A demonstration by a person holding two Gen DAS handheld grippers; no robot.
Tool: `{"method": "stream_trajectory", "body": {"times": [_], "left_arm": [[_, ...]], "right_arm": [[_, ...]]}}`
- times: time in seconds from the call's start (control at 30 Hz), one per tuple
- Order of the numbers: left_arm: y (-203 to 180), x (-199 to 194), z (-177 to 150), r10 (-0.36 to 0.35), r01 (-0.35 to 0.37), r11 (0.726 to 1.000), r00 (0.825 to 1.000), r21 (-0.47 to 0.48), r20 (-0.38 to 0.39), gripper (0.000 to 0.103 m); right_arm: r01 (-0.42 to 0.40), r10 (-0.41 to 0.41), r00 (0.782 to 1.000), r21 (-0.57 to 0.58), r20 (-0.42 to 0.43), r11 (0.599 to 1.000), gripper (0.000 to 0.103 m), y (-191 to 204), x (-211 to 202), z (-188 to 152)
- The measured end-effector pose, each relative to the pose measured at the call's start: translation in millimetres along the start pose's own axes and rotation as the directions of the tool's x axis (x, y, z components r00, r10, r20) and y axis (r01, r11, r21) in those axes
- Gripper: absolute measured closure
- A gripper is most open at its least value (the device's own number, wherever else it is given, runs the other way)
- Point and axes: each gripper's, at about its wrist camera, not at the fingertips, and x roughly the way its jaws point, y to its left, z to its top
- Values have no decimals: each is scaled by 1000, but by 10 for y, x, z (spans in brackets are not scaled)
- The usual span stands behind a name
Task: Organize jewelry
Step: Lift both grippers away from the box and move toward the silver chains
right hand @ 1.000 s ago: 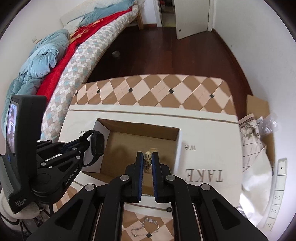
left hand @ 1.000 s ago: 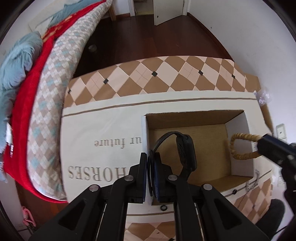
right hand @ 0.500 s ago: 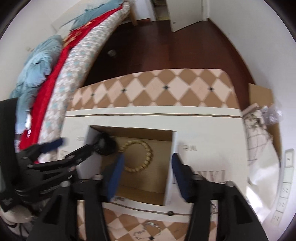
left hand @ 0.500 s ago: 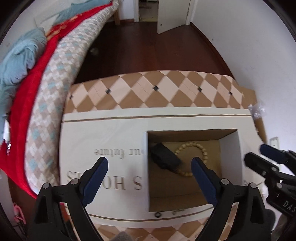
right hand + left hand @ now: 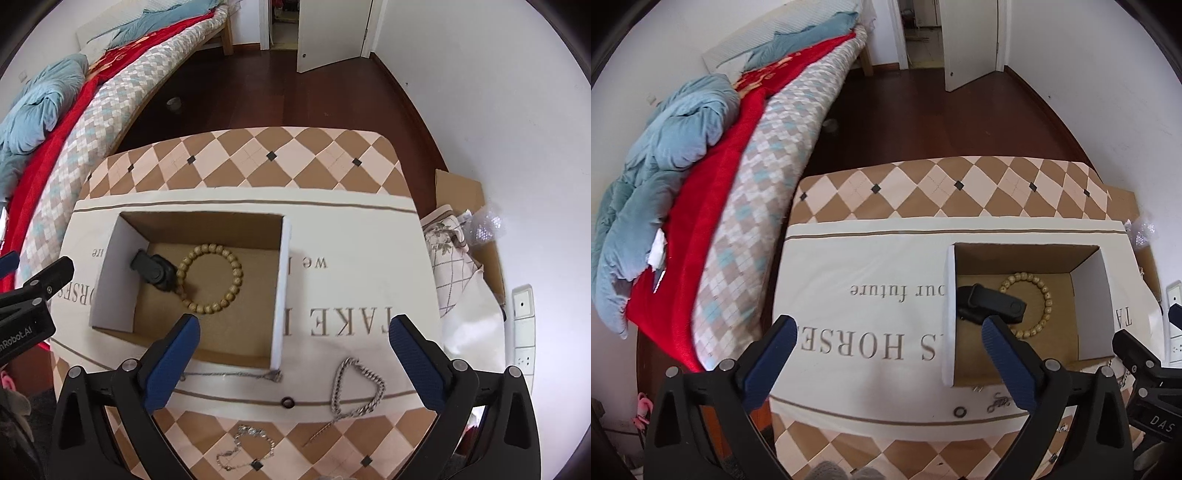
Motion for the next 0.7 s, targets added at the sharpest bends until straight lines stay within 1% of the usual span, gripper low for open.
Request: {"method": "stream_trajectory", "body": {"times": [0.03,0.1,0.17,0.33,0.63,0.7], "left_arm": [[10,-38,-29,-3,3,1000,1000,-1,7,1],[6,-114,-87,13,-13,1000,1000,-3,21,1],[5,-188,-141,9,-9,1000,999,-5,32,1],[36,-398,-270,19,-18,1000,998,-14,64,1],[112,-919,-484,9,-4,999,991,-35,136,1],[121,-1059,-532,1,6,999,985,-38,170,1]], "right_arm": [[-6,6,1000,-2,3,1000,0,21,-27,-27],[-19,19,1000,-5,8,1000,0,65,-72,-77],[-25,25,1000,-9,19,1000,0,102,-141,-137],[-39,39,998,0,49,999,0,113,-344,-250],[-33,31,989,9,146,999,0,113,-922,-473],[-30,28,986,9,167,1000,0,125,-1056,-535]]}}
